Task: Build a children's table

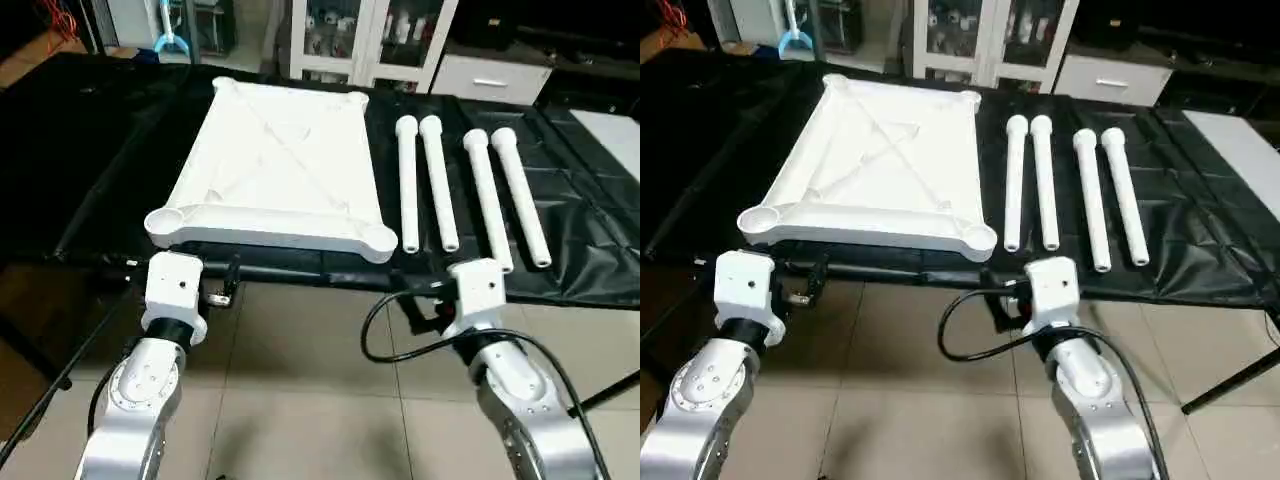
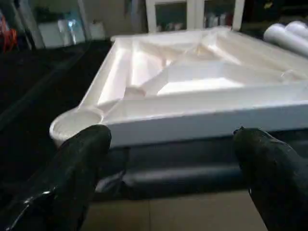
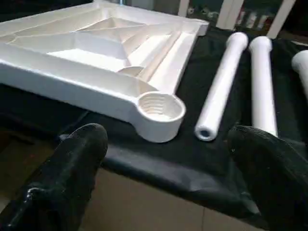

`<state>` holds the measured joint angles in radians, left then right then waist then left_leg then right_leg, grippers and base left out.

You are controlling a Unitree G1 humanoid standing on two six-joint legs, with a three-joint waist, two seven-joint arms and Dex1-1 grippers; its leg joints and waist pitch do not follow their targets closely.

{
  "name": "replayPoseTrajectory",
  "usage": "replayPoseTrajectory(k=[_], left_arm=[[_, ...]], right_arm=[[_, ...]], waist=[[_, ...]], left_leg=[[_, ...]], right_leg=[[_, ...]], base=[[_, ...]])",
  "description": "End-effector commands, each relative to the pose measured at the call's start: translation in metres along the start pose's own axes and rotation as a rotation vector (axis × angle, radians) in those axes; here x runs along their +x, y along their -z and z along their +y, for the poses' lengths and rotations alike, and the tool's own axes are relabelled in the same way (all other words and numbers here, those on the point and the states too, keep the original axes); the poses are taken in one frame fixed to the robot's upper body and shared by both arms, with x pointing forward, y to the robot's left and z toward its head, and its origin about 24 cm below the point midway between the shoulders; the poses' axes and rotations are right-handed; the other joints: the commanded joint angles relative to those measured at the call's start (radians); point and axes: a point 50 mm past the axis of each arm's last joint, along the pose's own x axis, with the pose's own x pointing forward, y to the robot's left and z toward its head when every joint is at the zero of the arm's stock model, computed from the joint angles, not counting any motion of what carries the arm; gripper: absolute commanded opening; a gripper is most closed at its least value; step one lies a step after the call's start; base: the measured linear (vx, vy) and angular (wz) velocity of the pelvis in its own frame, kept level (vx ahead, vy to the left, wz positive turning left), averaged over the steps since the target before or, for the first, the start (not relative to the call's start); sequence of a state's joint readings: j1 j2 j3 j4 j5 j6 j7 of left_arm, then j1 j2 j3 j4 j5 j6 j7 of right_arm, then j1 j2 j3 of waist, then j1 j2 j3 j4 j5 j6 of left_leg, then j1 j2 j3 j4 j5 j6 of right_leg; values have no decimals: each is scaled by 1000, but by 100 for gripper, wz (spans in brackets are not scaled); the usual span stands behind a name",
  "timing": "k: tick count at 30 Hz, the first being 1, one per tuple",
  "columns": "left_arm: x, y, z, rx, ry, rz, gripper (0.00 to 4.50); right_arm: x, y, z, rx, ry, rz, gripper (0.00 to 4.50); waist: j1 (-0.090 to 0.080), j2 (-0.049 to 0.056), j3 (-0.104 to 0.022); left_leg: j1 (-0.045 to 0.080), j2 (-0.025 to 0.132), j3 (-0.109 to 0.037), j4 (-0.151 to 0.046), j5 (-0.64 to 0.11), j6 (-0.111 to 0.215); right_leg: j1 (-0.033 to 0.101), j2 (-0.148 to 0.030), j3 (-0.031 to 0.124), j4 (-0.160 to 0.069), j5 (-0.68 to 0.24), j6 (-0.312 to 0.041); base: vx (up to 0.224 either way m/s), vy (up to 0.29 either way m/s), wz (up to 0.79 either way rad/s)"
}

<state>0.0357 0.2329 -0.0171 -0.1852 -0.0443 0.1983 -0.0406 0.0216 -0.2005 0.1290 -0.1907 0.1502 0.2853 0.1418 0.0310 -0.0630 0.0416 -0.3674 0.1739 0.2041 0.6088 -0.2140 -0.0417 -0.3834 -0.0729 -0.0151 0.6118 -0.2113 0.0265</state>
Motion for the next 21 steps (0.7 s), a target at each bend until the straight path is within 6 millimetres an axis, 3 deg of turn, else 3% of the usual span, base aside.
replayPoseTrajectory(k=[1,4,7,9,11,21], left_arm=[[-4,6,-2,36,29,36,450],[-6,11,-4,81,51,67,450],[-8,14,-6,70,68,80,450],[-9,15,-7,76,70,88,450],[-9,15,-7,83,72,87,450],[-8,14,-9,84,89,78,450]], right_arm=[[-3,12,-1,-14,4,61,445],[-5,17,0,-22,-4,90,445],[-7,22,0,-29,-4,114,445],[-8,22,-1,-24,4,117,445],[-8,23,-2,-27,10,118,445],[-9,23,-2,-34,4,120,445]], waist=[[-3,14,-41],[-4,14,-43],[-3,17,-43],[-3,14,-43],[-3,19,-43],[-5,18,-42]], left_leg=[[19,54,-36,-89,-273,-46],[16,53,-38,-89,-266,-44],[16,55,-38,-90,-255,-45],[16,54,-37,-90,-253,-43],[17,54,-37,-90,-259,-41],[16,55,-38,-91,-277,-43]], right_leg=[[10,-45,34,-74,-160,-106],[12,-44,34,-72,-144,-96],[12,-45,34,-70,-118,-105],[13,-45,34,-70,-109,-109],[13,-45,34,-70,-109,-111],[12,-45,34,-72,-123,-115]], base=[[0,0,0],[0,0,0],[0,0,0],[0,0,0],[0,0,0],[0,0,0]])
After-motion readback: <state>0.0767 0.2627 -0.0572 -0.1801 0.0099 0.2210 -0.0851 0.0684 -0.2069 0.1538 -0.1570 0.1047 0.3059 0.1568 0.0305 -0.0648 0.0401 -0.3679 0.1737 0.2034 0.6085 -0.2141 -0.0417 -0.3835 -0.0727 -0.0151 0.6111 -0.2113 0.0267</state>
